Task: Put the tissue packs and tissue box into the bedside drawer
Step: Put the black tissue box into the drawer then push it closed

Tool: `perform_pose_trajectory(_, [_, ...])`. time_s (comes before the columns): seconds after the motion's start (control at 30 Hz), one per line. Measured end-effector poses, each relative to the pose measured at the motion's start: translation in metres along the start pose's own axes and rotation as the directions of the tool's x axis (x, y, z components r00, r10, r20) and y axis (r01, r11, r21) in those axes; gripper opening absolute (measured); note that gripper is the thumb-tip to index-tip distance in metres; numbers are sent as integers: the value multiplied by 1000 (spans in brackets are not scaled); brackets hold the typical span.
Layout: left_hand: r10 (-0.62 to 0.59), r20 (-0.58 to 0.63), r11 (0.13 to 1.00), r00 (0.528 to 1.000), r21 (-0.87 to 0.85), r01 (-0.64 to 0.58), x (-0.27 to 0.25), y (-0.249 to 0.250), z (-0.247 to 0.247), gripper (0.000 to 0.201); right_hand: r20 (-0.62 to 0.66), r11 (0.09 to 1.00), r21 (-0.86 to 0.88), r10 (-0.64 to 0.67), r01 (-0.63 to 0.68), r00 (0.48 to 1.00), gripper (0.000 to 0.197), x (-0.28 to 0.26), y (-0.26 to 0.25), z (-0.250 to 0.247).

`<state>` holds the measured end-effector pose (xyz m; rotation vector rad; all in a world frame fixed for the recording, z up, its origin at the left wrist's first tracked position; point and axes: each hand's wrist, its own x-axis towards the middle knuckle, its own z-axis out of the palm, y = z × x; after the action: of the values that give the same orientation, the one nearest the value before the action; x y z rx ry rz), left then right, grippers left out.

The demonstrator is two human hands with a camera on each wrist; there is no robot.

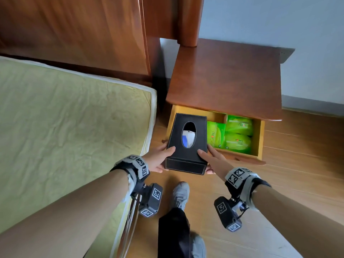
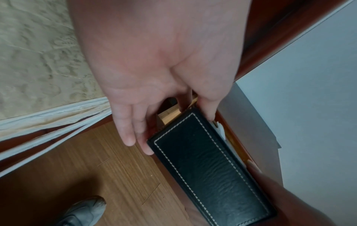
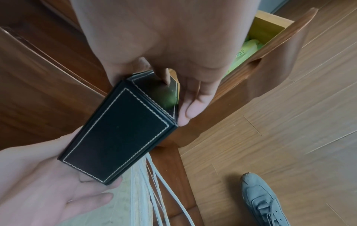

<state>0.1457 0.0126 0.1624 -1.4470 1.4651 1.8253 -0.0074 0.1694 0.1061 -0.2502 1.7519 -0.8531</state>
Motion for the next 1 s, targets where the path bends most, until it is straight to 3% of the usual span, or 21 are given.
perform_pose_trajectory(0.5, [17, -55, 992, 998, -127, -24, 121, 66, -11, 56, -145, 990, 97, 111, -98, 983, 70, 116, -25, -29])
perform_pose_trajectory(0.63, [39, -67, 998, 997, -44, -42, 146, 70, -11, 57, -142, 981, 120, 167, -150, 976, 69, 141, -27, -34])
perform_pose_trajectory(0.7, [147, -135, 977, 980, 173, -123, 157, 66, -11, 56, -135, 969, 179, 198, -173, 971, 65, 149, -29, -35])
perform_pose_trajectory(0.77, [333, -187, 871, 924, 438, -225, 163, 64, -10, 57, -142, 959, 210, 224, -192, 964, 63, 156, -28, -35])
perform_pose_trajectory(0.87, [548, -106, 632, 830, 702, -328, 167, 68, -10, 51, -142, 954, 215, 243, -210, 959, 61, 162, -24, -30])
perform_pose_trajectory(0.93, [592, 20, 445, 805, 825, -348, 173, 72, -7, 42, -140, 947, 244, 246, -208, 959, 59, 165, -22, -27])
perform_pose_trajectory(1.0, [562, 117, 310, 819, 888, -339, 182, 78, -2, 39, -142, 955, 225, 231, -196, 963, 60, 168, -22, -25])
